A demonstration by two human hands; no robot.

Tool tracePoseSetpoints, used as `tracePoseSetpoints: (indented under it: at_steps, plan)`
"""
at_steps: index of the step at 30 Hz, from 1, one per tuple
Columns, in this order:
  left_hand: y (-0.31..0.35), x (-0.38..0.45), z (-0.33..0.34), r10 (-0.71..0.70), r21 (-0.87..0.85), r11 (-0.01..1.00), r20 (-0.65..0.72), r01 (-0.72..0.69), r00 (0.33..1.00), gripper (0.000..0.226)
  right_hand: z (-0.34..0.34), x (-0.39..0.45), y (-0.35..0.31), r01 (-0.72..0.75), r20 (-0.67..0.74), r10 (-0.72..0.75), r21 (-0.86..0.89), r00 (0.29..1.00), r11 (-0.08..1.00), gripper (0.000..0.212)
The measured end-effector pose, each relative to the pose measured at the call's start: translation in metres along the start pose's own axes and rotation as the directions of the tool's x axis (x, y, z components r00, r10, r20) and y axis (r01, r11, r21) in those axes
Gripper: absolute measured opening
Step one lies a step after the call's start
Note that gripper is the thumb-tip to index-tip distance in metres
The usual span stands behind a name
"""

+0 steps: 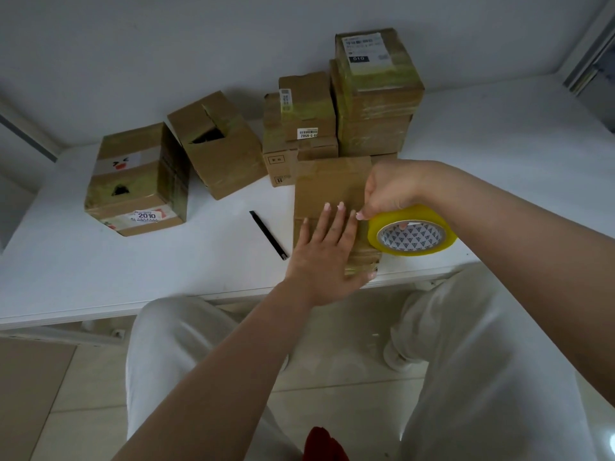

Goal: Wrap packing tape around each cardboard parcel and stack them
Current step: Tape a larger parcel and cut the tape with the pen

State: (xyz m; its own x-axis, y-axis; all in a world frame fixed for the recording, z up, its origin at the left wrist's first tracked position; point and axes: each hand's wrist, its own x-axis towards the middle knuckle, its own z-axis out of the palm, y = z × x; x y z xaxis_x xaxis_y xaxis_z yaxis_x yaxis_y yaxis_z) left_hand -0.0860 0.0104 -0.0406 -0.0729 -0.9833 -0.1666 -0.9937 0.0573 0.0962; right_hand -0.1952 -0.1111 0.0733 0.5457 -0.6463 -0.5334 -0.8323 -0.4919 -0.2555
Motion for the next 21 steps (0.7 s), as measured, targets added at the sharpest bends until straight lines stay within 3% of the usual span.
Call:
tracePoseSetpoints:
  at_steps: [5, 9, 16, 18, 19, 21]
  plan:
    - [-0.002, 0.004, 0.004, -0.036, 0.058, 0.998, 0.084, 0.031, 0.996, 0.111, 0.005, 0.005, 0.008, -0.030, -0.022, 0.029, -0.053, 0.999, 0.998, 0.041]
    - [0.000, 0.007, 0.003, -0.042, 0.094, 0.995, 0.115, 0.031, 0.993, 0.116, 0.018, 0.003, 0.020, -0.140, -0.033, 0.137, -0.224, 0.990, 0.964, 0.033]
    - [0.001, 0.007, -0.001, -0.045, 0.081, 0.996, 0.131, 0.034, 0.990, 0.115, 0.022, 0.002, 0.031, -0.158, -0.048, 0.152, -0.165, 0.987, 0.974, 0.032]
    - [0.000, 0.002, -0.006, -0.037, -0.054, 0.998, 0.103, 0.043, 0.994, 0.109, 0.020, 0.002, 0.031, -0.140, -0.078, 0.129, -0.156, 0.989, 0.978, 0.031]
    - [-0.002, -0.001, -0.008, -0.059, -0.233, 0.970, 0.060, 0.072, 0.996, 0.104, 0.020, 0.003, 0.031, -0.137, -0.092, 0.124, -0.152, 0.988, 0.979, 0.031]
    - [-0.009, -0.007, -0.013, -0.261, -0.673, 0.728, -0.093, 0.132, 0.961, 0.081, 0.023, 0.004, 0.034, -0.139, -0.097, 0.127, -0.132, 0.987, 0.981, 0.033]
